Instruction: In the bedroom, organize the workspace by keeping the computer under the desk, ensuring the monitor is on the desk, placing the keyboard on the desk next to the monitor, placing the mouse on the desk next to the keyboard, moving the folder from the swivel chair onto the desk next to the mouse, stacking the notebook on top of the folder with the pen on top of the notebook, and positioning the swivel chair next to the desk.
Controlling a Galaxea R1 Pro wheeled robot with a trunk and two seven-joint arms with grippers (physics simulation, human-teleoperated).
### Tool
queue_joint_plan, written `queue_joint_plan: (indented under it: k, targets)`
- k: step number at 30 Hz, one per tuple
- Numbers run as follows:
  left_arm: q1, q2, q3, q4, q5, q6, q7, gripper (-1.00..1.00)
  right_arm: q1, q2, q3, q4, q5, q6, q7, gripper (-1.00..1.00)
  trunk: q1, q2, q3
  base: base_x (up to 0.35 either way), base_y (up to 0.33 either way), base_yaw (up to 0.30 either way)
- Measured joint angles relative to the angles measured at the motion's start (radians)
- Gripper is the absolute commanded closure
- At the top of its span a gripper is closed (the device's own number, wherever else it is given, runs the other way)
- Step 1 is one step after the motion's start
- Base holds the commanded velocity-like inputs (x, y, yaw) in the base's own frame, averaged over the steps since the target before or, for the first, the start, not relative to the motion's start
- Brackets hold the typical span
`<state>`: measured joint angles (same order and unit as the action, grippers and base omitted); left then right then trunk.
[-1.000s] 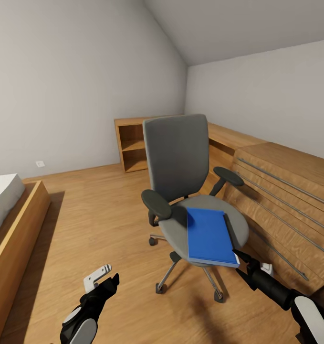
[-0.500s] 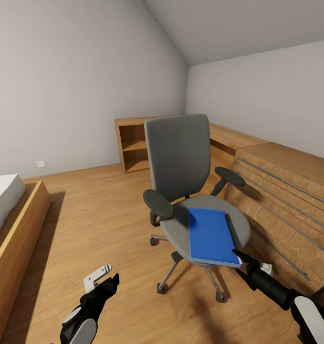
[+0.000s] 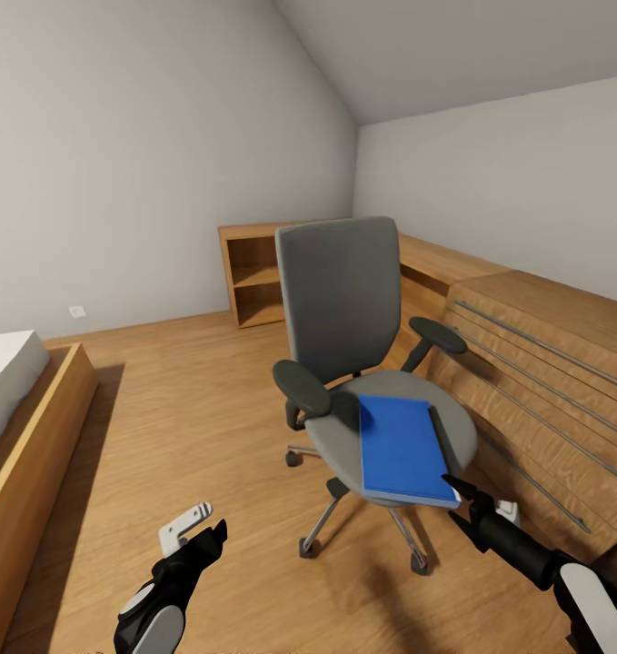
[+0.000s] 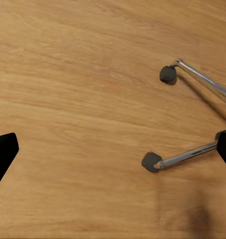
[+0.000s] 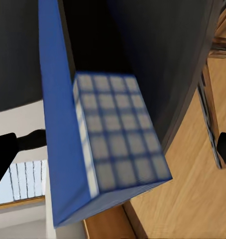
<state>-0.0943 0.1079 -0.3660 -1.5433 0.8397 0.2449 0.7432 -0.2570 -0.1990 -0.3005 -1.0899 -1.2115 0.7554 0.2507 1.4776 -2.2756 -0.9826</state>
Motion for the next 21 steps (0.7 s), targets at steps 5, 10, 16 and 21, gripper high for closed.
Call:
queue_joint_plan:
  k: [5,10,16,21]
  targets:
    - [0.0,-0.001,0.0,0.0,0.0,0.0,0.0,-1.0,0.0,0.0,0.0,0.006,0.0,0.0,0.0,-1.0,0.0,0.0,0.0,-0.085,0.081,0.0]
    - [0.0,0.0,0.0,0.0,0.0,0.0,0.001,-1.0,0.0,0.0,0.0,0.008,0.0,0.0,0.0,-1.0,0.0,0.0,0.0,-0.021,0.02,0.0]
    - [0.0,0.0,0.0,0.0,0.0,0.0,0.001,-1.0,0.0,-0.001,0.0,0.008,0.0,0.0,0.0,-1.0,0.0,0.0,0.0,-0.004,0.003,0.0]
    - [0.0,0.0,0.0,0.0,0.0,0.0,0.001,-1.0,0.0,-0.001,0.0,0.008,0.0,0.0,0.0,-1.0,0.0,0.0,0.0,0.0,0.0,0.0]
